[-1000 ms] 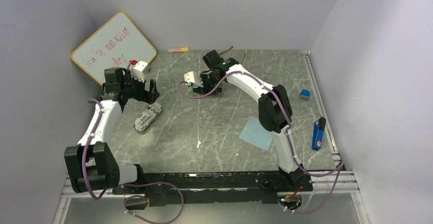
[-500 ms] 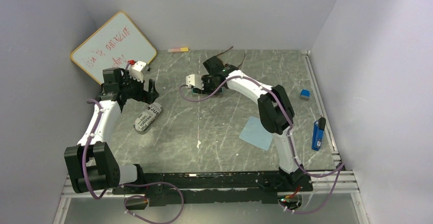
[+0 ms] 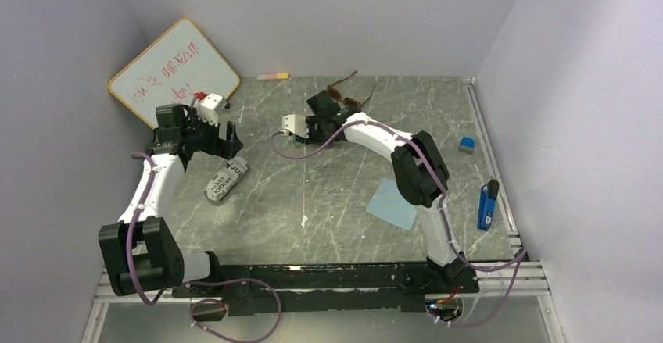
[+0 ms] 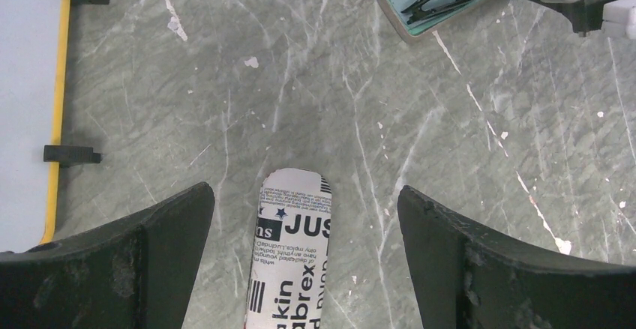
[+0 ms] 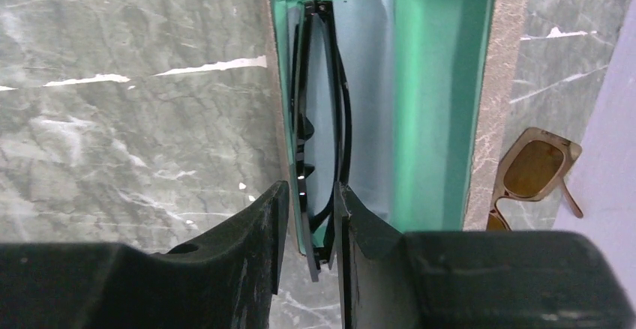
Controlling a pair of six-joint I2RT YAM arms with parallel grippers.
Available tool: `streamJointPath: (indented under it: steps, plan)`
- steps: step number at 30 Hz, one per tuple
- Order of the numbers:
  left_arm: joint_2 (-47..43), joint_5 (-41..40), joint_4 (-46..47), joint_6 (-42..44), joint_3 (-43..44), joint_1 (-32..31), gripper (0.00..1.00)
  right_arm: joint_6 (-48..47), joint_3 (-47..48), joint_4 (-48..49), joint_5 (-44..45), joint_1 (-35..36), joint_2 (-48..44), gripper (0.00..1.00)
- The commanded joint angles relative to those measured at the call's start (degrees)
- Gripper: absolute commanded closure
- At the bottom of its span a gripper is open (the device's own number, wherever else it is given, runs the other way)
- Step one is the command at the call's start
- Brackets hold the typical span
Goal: Organize the sunglasses
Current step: Place the sunglasses in the sunglasses case.
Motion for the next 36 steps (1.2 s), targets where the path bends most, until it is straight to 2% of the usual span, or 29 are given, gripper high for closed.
streamJointPath:
  steps: [1, 12, 26, 31, 36]
  plan:
    - [-0.26, 2.14, 1.07, -0.67, -0.05, 0.58, 0.04, 0.74, -0.05, 2.99, 2.78, -0.24, -3.24, 0.68]
    - [-0.08, 2.84, 0.90, -0.76, 0.08, 1.11, 0.04, -0.91, 0.14, 0.63, 2.95, -0.24, -3.55, 0.67]
    - [0.18, 3.63, 0.63, -0.84, 0.17, 1.77, 0.04, -0.32, -1.51, 5.33, 6.22, -0.10, -4.48, 0.66]
    - [0.18, 3.96, 0.57, -0.80, 0.17, 2.03, 0.04, -0.09, -3.44, 10.23, 10.81, 0.12, -5.18, 0.66]
    - [0.01, 4.20, 0.56, -0.85, 0.13, 2.37, 0.04, -0.01, -2.42, 7.43, 8.61, 0.15, -5.30, 0.66]
